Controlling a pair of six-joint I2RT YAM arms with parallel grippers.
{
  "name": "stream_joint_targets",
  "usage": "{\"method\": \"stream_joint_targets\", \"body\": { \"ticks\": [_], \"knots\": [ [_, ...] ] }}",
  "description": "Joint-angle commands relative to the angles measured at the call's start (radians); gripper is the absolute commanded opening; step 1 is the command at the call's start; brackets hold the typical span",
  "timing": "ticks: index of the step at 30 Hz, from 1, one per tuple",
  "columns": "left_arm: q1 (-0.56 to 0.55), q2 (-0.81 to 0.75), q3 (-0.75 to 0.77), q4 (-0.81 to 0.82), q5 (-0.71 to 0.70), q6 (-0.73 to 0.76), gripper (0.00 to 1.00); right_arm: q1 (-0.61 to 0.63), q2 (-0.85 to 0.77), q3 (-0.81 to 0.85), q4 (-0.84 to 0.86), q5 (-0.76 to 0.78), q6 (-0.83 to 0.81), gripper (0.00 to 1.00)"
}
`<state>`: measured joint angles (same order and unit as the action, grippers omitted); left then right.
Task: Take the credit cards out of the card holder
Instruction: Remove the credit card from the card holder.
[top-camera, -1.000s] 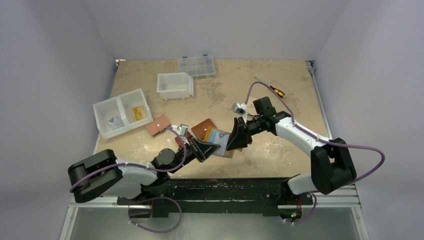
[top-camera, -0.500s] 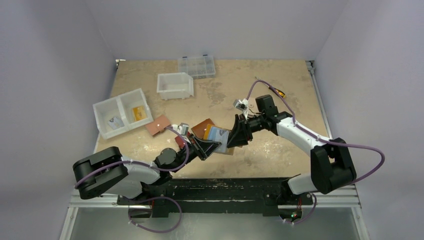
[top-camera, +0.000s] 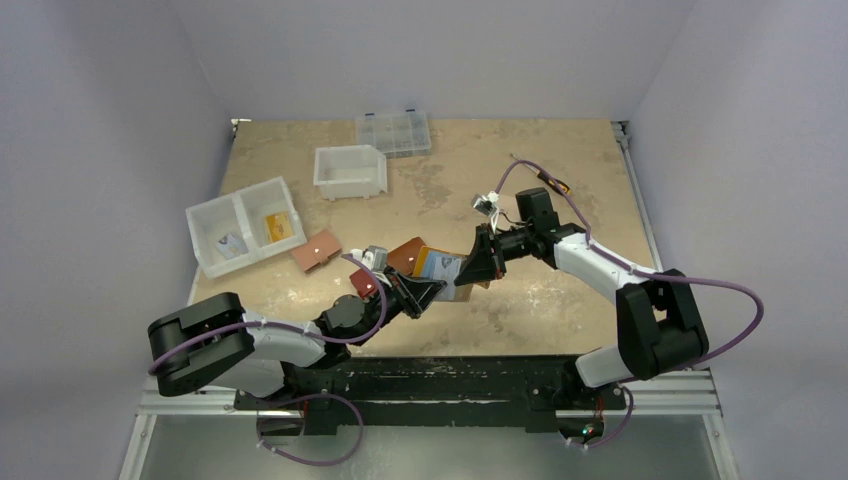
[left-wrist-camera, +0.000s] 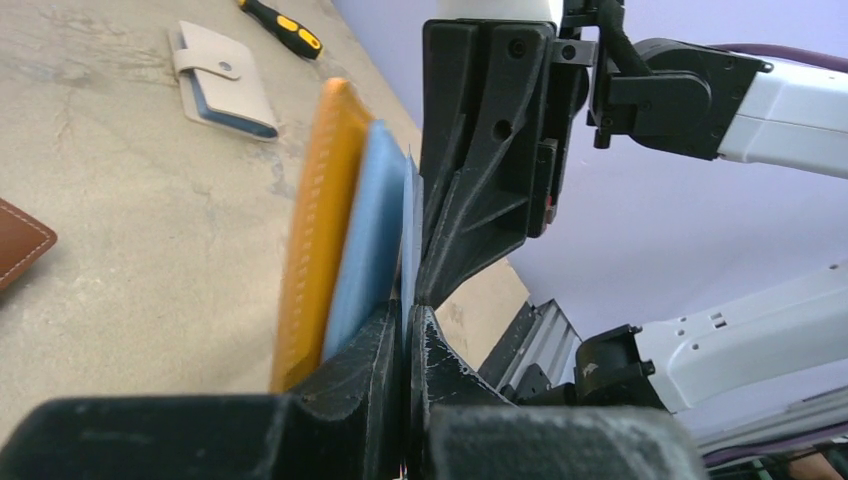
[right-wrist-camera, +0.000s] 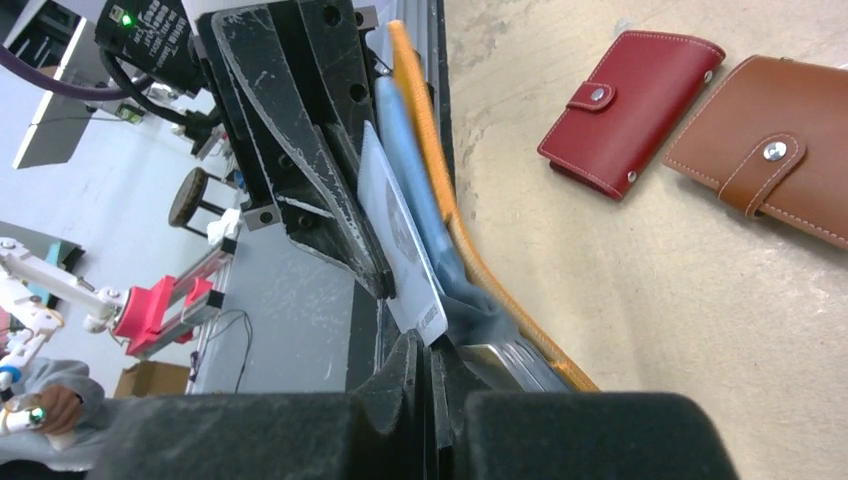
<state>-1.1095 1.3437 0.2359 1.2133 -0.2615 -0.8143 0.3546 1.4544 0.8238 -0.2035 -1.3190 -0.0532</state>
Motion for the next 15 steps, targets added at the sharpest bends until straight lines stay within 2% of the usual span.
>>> {"method": "stream_joint_targets", "body": {
  "ticks": [1, 2, 8, 10, 15],
  "knots": [
    [-0.027, 0.004, 0.043, -0.026, 0.035, 0.001, 0.00, 0.026, -0.004, 0.008, 0.070, -0.076, 0.025, 0.00],
    [-0.027, 0.001, 0.039, -0.026, 0.031, -0.005, 0.01, 0.024, -0.003, 0.008, 0.066, -0.072, 0.020, 0.00],
    [-0.023, -0.045, 0.001, -0.045, 0.001, -0.039, 0.30, 0.014, 0.011, 0.031, -0.025, -0.013, -0.065, 0.00],
    [-0.019, -0.054, -0.012, -0.047, 0.002, -0.047, 0.34, 0.011, 0.020, 0.036, -0.041, 0.016, -0.084, 0.00],
    [0.006, -0.065, -0.055, -0.015, 0.008, -0.081, 0.35, 0.010, 0.038, 0.048, -0.075, 0.059, -0.122, 0.00]
  ]
}}
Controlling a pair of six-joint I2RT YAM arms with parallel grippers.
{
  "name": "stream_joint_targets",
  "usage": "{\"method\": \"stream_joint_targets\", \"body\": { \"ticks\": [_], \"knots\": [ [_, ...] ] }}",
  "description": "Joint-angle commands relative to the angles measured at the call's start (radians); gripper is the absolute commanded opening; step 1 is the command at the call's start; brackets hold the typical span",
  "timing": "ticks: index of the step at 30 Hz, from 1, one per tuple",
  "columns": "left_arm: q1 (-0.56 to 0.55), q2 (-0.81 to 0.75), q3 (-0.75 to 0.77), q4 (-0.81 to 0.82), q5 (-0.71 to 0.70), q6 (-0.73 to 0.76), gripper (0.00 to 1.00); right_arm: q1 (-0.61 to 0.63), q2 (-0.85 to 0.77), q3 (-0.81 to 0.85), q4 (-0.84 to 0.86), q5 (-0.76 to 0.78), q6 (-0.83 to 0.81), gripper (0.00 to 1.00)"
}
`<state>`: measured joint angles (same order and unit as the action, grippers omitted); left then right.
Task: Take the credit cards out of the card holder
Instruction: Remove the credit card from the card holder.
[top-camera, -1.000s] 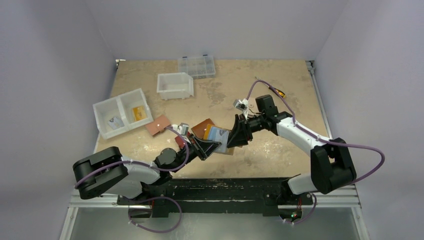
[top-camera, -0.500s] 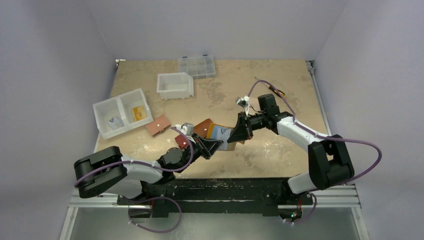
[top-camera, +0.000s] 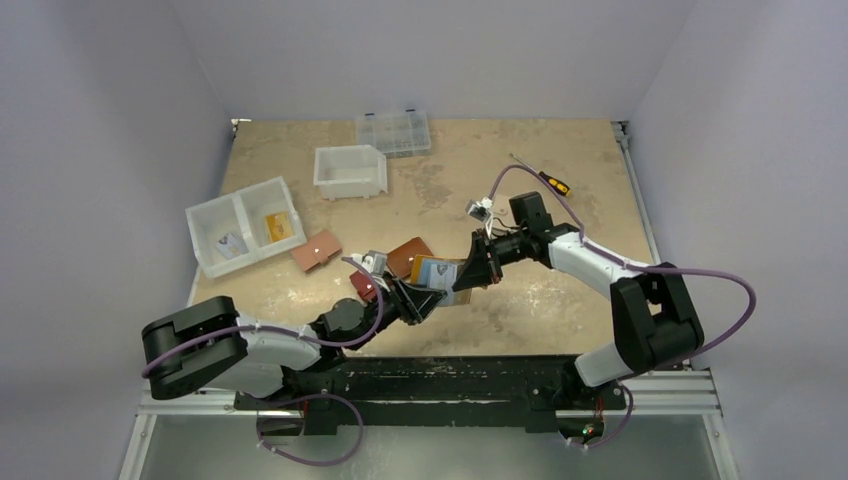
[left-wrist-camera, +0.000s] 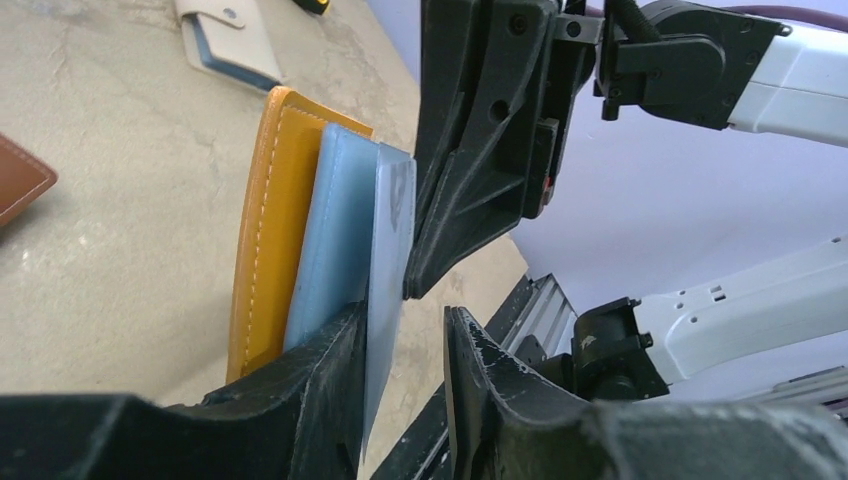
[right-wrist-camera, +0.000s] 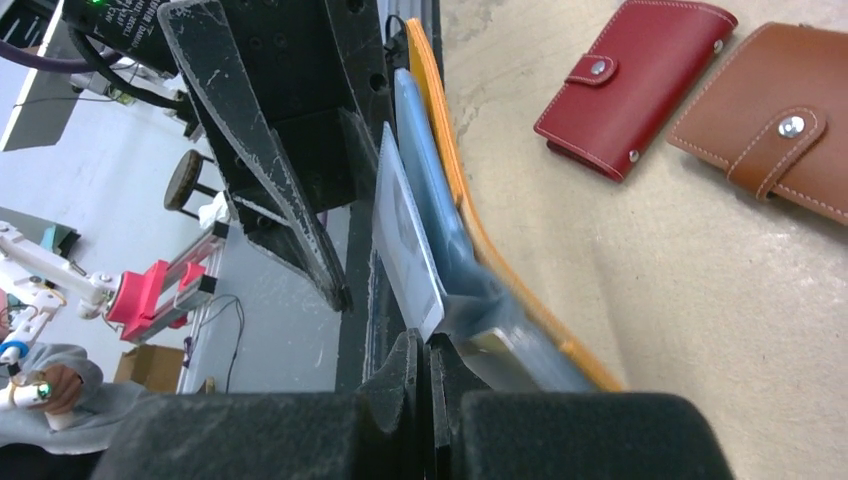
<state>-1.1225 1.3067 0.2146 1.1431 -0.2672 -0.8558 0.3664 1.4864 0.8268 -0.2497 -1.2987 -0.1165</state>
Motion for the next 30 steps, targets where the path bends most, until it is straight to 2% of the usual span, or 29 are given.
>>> {"method": "stream_joint_targets", "body": {
  "ticks": [1, 4, 6, 10, 11, 21, 30],
  "knots": [
    [0.025, -0.029, -0.044, 0.062, 0.013, -0.050, 0.35, -0.003, 0.007, 0.046, -0.032, 0.042, -0.061, 0.00],
    [0.037, -0.043, -0.068, 0.073, 0.004, -0.068, 0.33, -0.006, 0.008, 0.048, -0.041, 0.057, -0.072, 0.00],
    [0.040, -0.052, -0.082, 0.075, -0.006, -0.073, 0.28, -0.007, 0.014, 0.052, -0.052, 0.067, -0.085, 0.00],
    [0.050, -0.061, -0.098, 0.085, 0.000, -0.076, 0.02, -0.007, 0.033, 0.064, -0.084, 0.090, -0.113, 0.00],
    [0.052, -0.059, -0.100, 0.091, 0.003, -0.074, 0.00, -0.007, 0.039, 0.066, -0.090, 0.096, -0.119, 0.00],
    [0.071, -0.036, -0.149, 0.179, 0.015, -0.086, 0.00, -0.010, 0.065, 0.075, -0.110, 0.138, -0.137, 0.00],
    [0.088, -0.029, -0.212, 0.146, -0.050, -0.155, 0.00, -0.019, 0.088, 0.088, -0.146, 0.177, -0.178, 0.00]
  ]
}}
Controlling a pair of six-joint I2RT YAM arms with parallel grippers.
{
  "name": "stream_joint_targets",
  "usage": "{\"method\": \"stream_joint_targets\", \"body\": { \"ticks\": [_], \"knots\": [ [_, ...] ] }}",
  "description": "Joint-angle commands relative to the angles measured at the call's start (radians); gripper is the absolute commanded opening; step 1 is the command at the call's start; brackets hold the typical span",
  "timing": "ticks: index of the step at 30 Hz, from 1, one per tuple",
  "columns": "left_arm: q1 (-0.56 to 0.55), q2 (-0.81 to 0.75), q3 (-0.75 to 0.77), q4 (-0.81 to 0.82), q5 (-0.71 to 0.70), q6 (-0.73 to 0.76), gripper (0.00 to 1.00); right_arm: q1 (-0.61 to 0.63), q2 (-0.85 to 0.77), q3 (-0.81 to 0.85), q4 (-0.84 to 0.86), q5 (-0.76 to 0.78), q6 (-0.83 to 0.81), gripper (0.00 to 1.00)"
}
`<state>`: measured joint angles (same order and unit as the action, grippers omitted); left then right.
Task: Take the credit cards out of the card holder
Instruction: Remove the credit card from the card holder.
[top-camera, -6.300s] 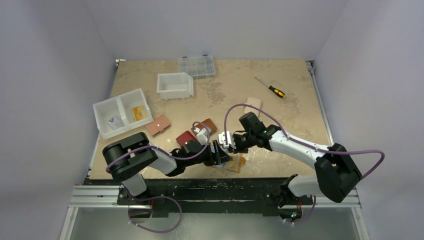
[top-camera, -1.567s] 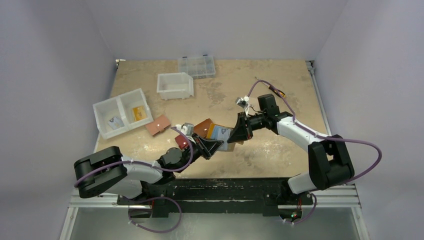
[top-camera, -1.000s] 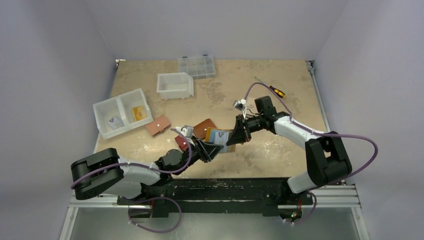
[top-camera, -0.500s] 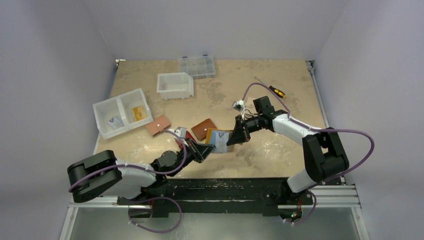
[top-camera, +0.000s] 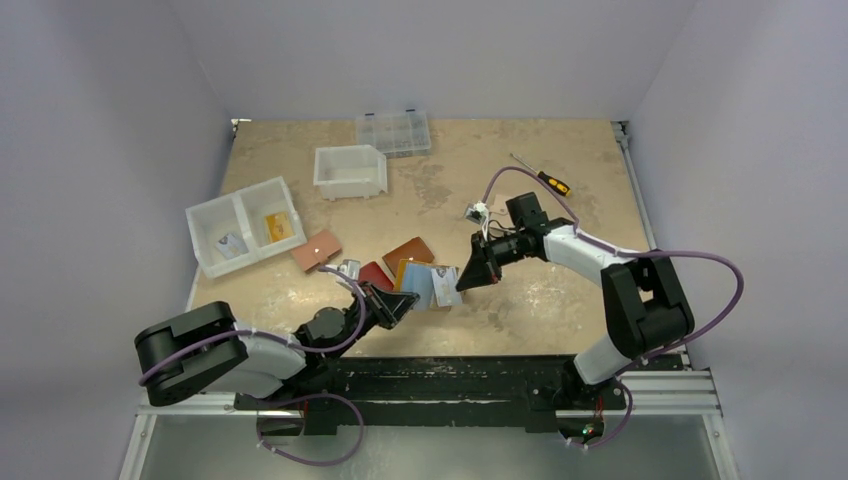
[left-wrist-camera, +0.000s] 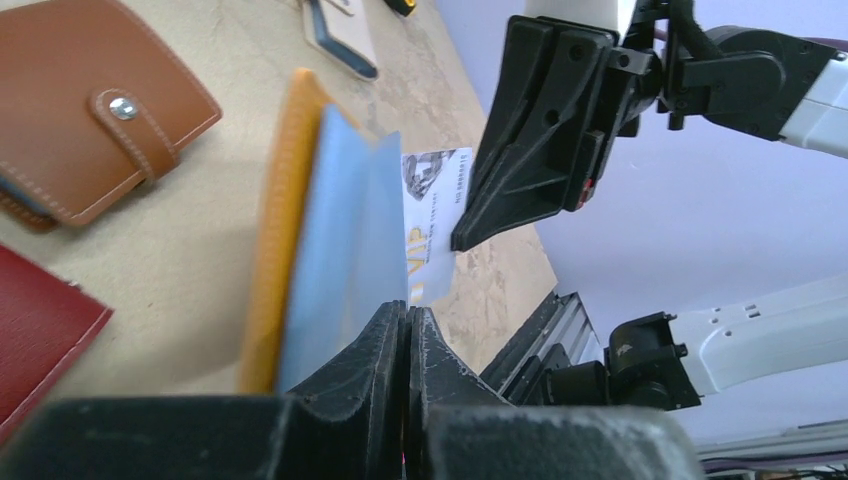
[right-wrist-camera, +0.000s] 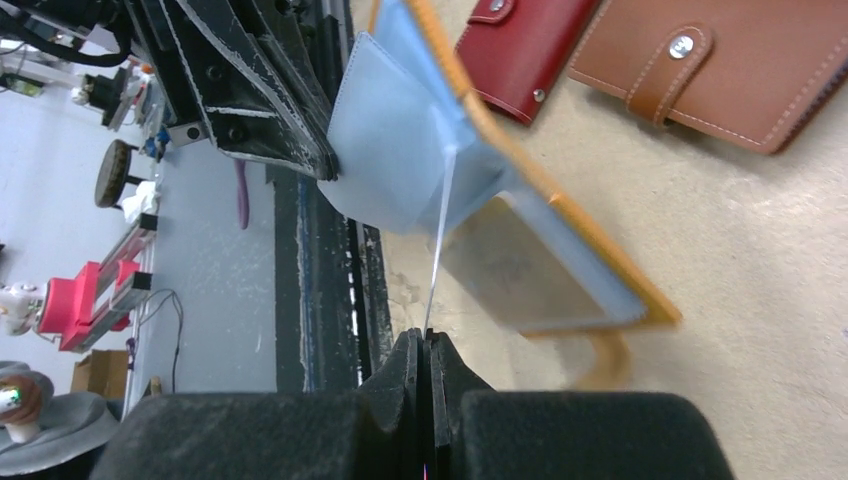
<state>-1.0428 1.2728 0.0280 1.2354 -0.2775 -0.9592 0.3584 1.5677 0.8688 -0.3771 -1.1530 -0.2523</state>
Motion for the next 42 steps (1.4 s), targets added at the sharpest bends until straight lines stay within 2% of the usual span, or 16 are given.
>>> {"method": "stream_joint_targets", "body": {
  "ticks": [1, 7, 12, 16, 20, 22, 34, 38, 42],
  "knots": [
    [0.010, 0.007, -0.026, 0.040, -0.044, -0.062, 0.00, -0.013, 0.007, 0.047, -0.022, 0.036, -0.046, 0.00],
    [0.019, 0.042, -0.069, -0.002, -0.055, -0.126, 0.00, -0.017, 0.003, 0.053, -0.038, 0.053, -0.063, 0.00],
    [0.023, 0.052, -0.074, -0.102, -0.055, -0.187, 0.00, -0.023, -0.010, 0.053, -0.043, 0.033, -0.072, 0.00],
    [0.023, 0.005, -0.066, -0.225, -0.043, -0.211, 0.00, -0.023, -0.016, 0.055, -0.048, 0.026, -0.079, 0.00],
    [0.023, -0.060, -0.037, -0.417, -0.020, -0.214, 0.00, -0.024, -0.024, 0.059, -0.055, 0.017, -0.086, 0.00],
    [0.023, -0.057, 0.019, -0.466, 0.007, -0.196, 0.00, -0.025, -0.034, 0.061, -0.058, 0.010, -0.089, 0.00],
    [0.023, 0.283, 0.338, -0.342, 0.328, -0.030, 0.00, -0.076, -0.127, 0.063, -0.075, -0.028, -0.112, 0.00],
    [0.023, 0.338, 0.402, -0.334, 0.367, -0.005, 0.00, -0.098, -0.147, 0.056, -0.059, -0.017, -0.095, 0.00],
    [0.024, 0.345, 0.399, -0.378, 0.334, 0.013, 0.00, -0.114, -0.165, 0.048, -0.044, -0.009, -0.080, 0.00]
  ]
}}
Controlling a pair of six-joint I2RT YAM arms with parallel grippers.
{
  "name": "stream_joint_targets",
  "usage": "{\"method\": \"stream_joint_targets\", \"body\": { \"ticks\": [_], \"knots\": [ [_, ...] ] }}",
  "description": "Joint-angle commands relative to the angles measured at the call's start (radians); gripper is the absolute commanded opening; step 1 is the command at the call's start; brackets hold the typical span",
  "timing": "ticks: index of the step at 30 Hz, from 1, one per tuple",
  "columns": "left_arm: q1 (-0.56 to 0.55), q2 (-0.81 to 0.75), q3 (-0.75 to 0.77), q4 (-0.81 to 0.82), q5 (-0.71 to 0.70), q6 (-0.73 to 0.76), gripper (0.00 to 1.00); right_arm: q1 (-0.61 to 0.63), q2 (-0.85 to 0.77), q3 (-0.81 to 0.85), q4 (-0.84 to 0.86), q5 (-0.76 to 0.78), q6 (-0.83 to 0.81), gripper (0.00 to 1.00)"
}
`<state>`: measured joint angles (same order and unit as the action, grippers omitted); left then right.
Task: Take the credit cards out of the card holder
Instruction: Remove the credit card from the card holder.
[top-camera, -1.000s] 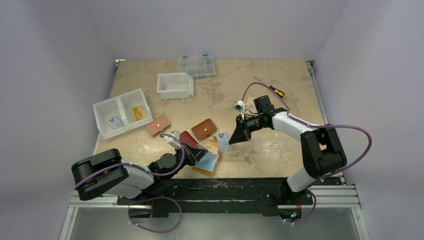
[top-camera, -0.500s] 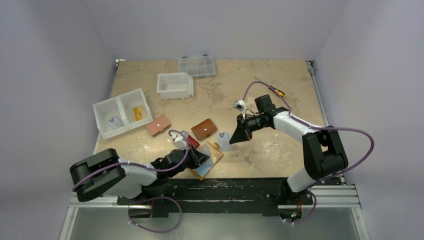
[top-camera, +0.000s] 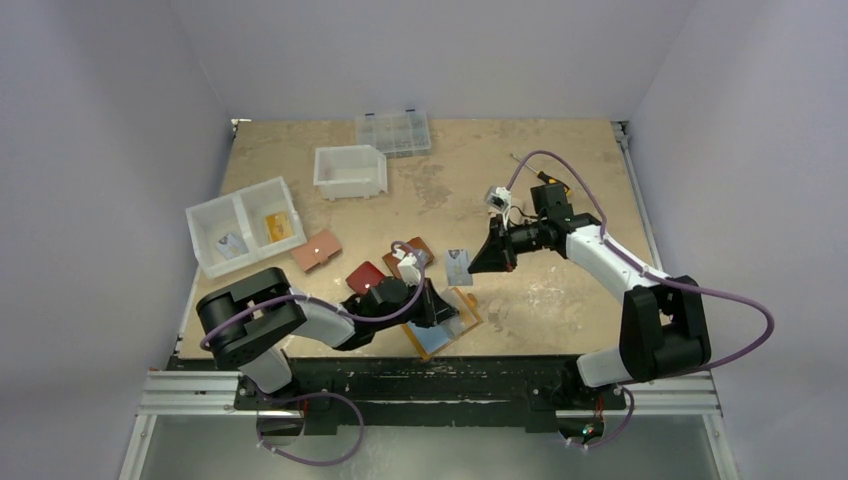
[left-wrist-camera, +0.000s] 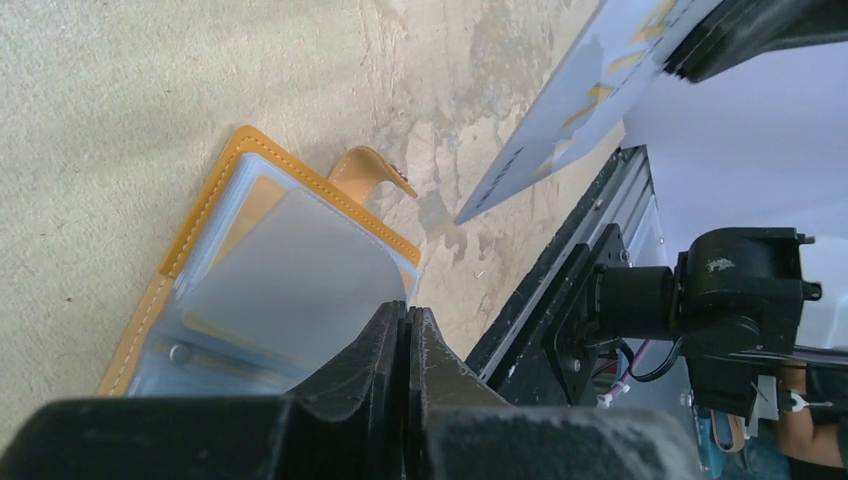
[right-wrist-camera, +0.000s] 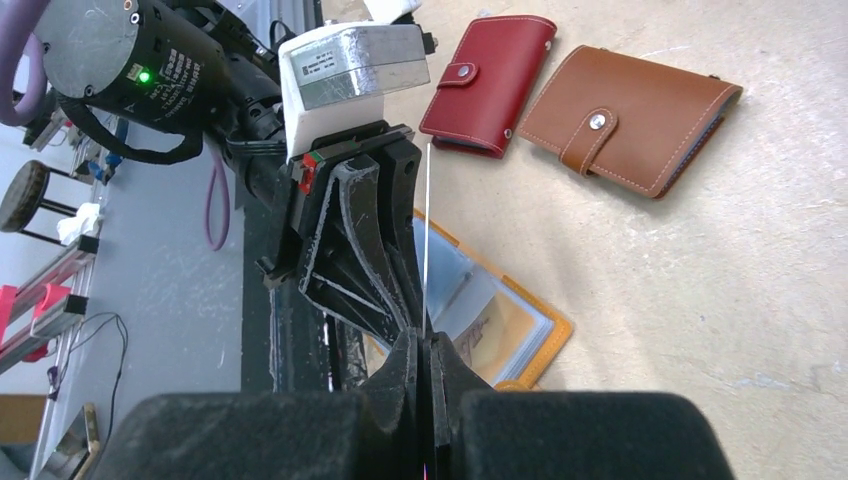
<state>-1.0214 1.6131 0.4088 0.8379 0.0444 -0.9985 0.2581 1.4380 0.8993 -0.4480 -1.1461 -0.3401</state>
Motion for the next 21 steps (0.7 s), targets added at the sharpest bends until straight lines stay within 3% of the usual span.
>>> {"method": "stream_joint_targets", "body": {
  "ticks": [1, 10, 21],
  "knots": [
    [0.005, 0.001, 0.012, -0.012, -0.009, 0.052, 0.00, -0.015, -0.036, 0.015, 0.029, -0.015, 0.011, 0.00],
    [0.030, -0.126, -0.193, -0.137, -0.197, -0.079, 0.00, -0.018, -0.029, 0.012, 0.019, 0.008, 0.003, 0.00],
    [0.030, -0.302, -0.164, -0.387, -0.243, -0.059, 0.00, -0.018, -0.030, 0.010, 0.002, 0.011, -0.020, 0.00]
  ]
}}
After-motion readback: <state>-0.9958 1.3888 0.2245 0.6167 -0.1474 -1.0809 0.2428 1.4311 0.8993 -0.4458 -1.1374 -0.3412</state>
